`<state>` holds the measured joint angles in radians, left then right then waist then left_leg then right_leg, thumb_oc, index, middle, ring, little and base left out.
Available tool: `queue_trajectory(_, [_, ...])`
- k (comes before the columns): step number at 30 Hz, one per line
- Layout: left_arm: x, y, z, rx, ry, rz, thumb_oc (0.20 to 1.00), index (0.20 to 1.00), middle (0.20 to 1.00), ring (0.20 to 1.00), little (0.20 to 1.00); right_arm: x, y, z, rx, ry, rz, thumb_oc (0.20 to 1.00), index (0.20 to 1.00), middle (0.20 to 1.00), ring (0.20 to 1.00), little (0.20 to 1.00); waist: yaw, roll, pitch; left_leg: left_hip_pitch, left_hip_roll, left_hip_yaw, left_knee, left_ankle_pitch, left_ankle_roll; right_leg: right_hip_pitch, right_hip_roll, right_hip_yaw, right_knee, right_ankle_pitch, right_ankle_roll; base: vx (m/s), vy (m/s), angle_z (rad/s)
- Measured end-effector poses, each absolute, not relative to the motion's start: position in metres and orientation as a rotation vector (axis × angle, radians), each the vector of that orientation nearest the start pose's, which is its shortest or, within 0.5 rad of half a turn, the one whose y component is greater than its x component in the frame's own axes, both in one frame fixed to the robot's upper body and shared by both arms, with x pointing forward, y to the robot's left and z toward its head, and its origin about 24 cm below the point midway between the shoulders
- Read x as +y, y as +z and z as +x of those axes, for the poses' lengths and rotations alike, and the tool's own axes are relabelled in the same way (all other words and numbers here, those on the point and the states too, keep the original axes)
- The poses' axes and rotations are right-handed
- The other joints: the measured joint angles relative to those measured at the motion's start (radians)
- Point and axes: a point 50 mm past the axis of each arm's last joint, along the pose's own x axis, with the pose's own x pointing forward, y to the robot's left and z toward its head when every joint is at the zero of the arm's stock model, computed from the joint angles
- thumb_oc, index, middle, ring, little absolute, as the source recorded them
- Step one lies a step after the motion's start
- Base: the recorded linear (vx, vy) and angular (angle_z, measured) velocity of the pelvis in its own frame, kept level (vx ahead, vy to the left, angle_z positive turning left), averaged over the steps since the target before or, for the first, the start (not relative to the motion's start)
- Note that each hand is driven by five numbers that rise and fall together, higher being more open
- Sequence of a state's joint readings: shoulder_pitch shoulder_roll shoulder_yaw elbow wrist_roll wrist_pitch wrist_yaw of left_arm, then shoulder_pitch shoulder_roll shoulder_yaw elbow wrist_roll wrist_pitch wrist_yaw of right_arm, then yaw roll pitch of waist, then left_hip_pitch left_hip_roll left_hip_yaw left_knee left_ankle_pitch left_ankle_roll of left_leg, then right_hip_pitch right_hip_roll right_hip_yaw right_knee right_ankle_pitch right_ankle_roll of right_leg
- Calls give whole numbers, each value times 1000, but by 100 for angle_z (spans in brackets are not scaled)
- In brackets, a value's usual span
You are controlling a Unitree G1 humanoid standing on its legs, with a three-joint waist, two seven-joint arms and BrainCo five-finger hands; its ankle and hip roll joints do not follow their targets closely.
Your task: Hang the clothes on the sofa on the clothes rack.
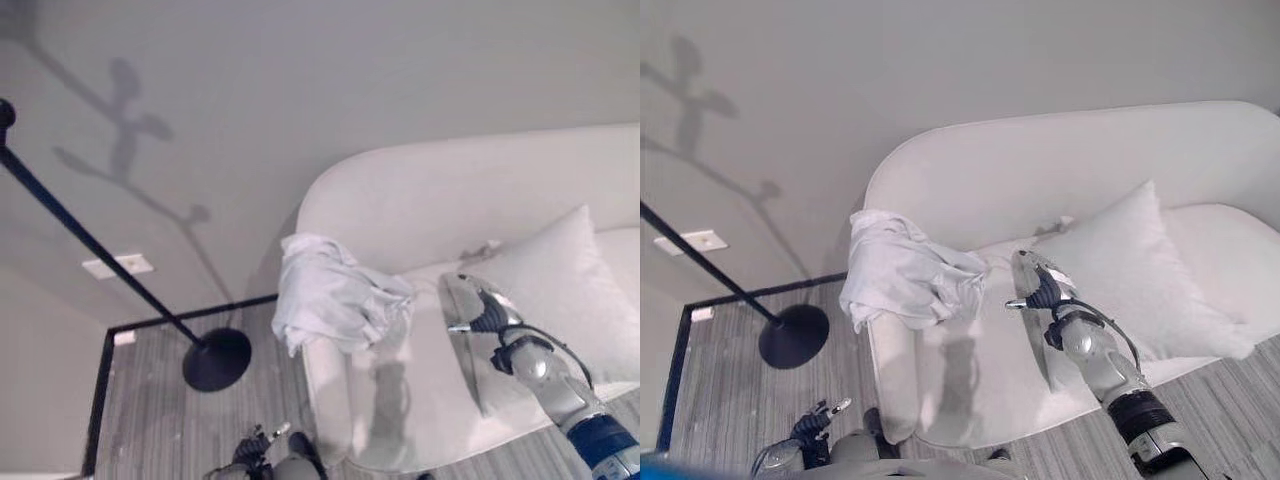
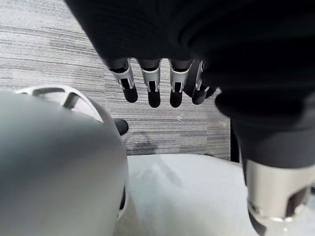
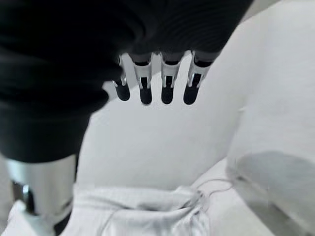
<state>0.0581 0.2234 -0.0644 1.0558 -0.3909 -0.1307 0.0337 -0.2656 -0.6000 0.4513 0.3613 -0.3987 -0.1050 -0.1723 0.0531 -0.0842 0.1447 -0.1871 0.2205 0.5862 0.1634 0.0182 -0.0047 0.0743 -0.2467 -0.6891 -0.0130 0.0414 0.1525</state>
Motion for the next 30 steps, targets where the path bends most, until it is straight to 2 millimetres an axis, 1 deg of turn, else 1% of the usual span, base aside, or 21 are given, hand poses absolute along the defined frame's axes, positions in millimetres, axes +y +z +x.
queue_trajectory(2, [239,-144,116,931,325,-70,1000,1000,1000,1000,1000,-178,35,295,-125,341,-1181,1000,1000,1000,1000,1000,15,-5,32,-20,3,-17,17,1,3,-3,1,-16,0,0,-1,-17,-2,20])
queue_trajectory(3, [240,-144,116,931,329,-69,1000,1000,1000,1000,1000,-175,37,296,-145,351,-1187,1000,1000,1000,1000,1000,27,-1,41,-26,0,-22,18,1,4,-4,0,-20,0,0,-2,-23,8,20])
queue_trajectory(4, [242,-145,114,938,346,-76,1000,1000,1000,1000,1000,-165,38,303,-172,365,-1212,1000,1000,1000,1000,1000,54,11,52,-41,2,-24,24,-1,4,-19,-2,-18,5,-2,-5,-17,-1,6])
queue_trajectory(5, [244,-144,117,925,369,-100,1000,1000,1000,1000,1000,-158,42,312,-198,375,-1246,1000,1000,1000,1000,1000,61,11,68,-52,7,-23,34,-4,7,-31,-2,-16,11,-1,-6,-15,2,3])
queue_trajectory(6, [245,-143,120,912,389,-120,1000,1000,1000,1000,1000,-155,44,317,-211,384,-1277,1000,1000,1000,1000,1000,76,22,79,-68,7,-29,41,-3,10,-42,-3,-19,17,-1,-8,-10,-1,5])
queue_trajectory(7, [245,-142,122,907,399,-130,1000,1000,1000,1000,1000,-154,44,318,-211,387,-1289,1000,1000,1000,1000,1000,89,28,83,-76,8,-29,45,-4,12,-48,-4,-19,18,-1,-9,-8,19,4])
queue_trajectory(8, [248,-141,122,896,430,-147,1000,1000,1000,1000,1000,-150,41,324,-195,377,-1294,1000,1000,1000,1000,1000,99,34,93,-83,10,-29,52,-7,17,-53,-5,-18,20,0,-9,0,0,0])
queue_trajectory(9, [250,-141,122,884,466,-164,1000,1000,1000,1000,1000,-144,36,330,-175,351,-1297,1000,1000,1000,1000,1000,99,38,101,-91,12,-30,60,-12,19,-56,-5,-18,19,0,-10,-3,30,-3])
queue_trajectory(10, [251,-138,126,859,490,-182,1000,1000,1000,1000,1000,-140,30,335,-142,327,-1312,1000,1000,1000,1000,1000,109,46,114,-104,15,-32,70,-18,19,-65,-5,-17,20,1,-11,0,0,0])
queue_trajectory(11, [252,-137,130,844,495,-187,1000,1000,1000,1000,1000,-140,27,336,-128,317,-1328,1000,1000,1000,1000,1000,116,48,119,-111,15,-33,73,-19,20,-71,-5,-17,21,1,-12,10,20,3])
queue_trajectory(12, [252,-132,141,805,493,-186,1000,1000,1000,1000,1000,-142,21,338,-93,298,-1370,1000,1000,1000,1000,1000,126,56,138,-125,17,-40,82,-22,22,-79,-5,-19,25,1,-12,9,24,6])
queue_trajectory(15, [251,-119,161,707,481,-197,1000,1000,1000,1000,1000,-145,7,341,-17,257,-1460,1000,1000,1000,1000,1000,147,72,169,-164,20,-48,98,-26,27,-111,-8,-20,34,1,-12,-1,20,5])
queue_trajectory(16, [252,-113,171,662,477,-211,1000,1000,1000,1000,1000,-149,4,342,19,237,-1493,1000,1000,1000,1000,1000,146,79,185,-182,22,-50,108,-29,33,-124,-8,-22,38,3,-15,-27,35,6])
queue_trajectory(19, [257,-99,184,584,473,-201,1000,1000,1000,1000,1000,-158,1,344,67,186,-1545,1000,1000,1000,1000,1000,169,101,216,-226,22,-56,132,-39,46,-162,-20,-21,50,4,-16,-40,71,3])
queue_trajectory(23, [265,-95,186,565,493,-182,1000,1000,1000,1000,1000,-159,4,347,72,159,-1540,1000,1000,1000,1000,1000,171,117,239,-268,19,-59,147,-47,58,-198,-26,-21,60,7,-21,-35,46,3])
queue_trajectory(24, [266,-94,185,561,508,-197,1000,1000,1000,1000,1000,-155,4,347,62,173,-1531,1000,1000,1000,1000,1000,175,128,257,-288,18,-62,158,-53,67,-213,-32,-20,67,7,-20,-14,54,6])
queue_trajectory(27, [263,-95,185,566,498,-193,1000,1000,1000,1000,1000,-147,1,345,43,208,-1540,1000,1000,1000,1000,1000,177,136,264,-320,18,-69,170,-58,69,-239,-34,-23,69,7,-21,6,22,3])
queue_trajectory(28, [261,-96,185,570,495,-195,1000,1000,1000,1000,1000,-144,-1,344,39,219,-1534,749,749,749,749,749,179,137,265,-323,18,-69,172,-60,71,-242,-36,-22,69,7,-21,13,35,2])
queue_trajectory(29, [260,-97,185,573,488,-193,1000,1000,1000,1000,1000,-143,-1,344,40,222,-1527,200,200,200,200,200,180,137,265,-324,16,-69,172,-61,72,-243,-37,-22,69,7,-21,0,0,0])
queue_trajectory(30, [259,-96,185,569,485,-193,1000,1000,1000,1000,1000,-139,-1,344,34,228,-1516,200,200,200,200,200,182,137,265,-327,16,-70,173,-63,71,-244,-38,-23,69,7,-21,31,28,1])
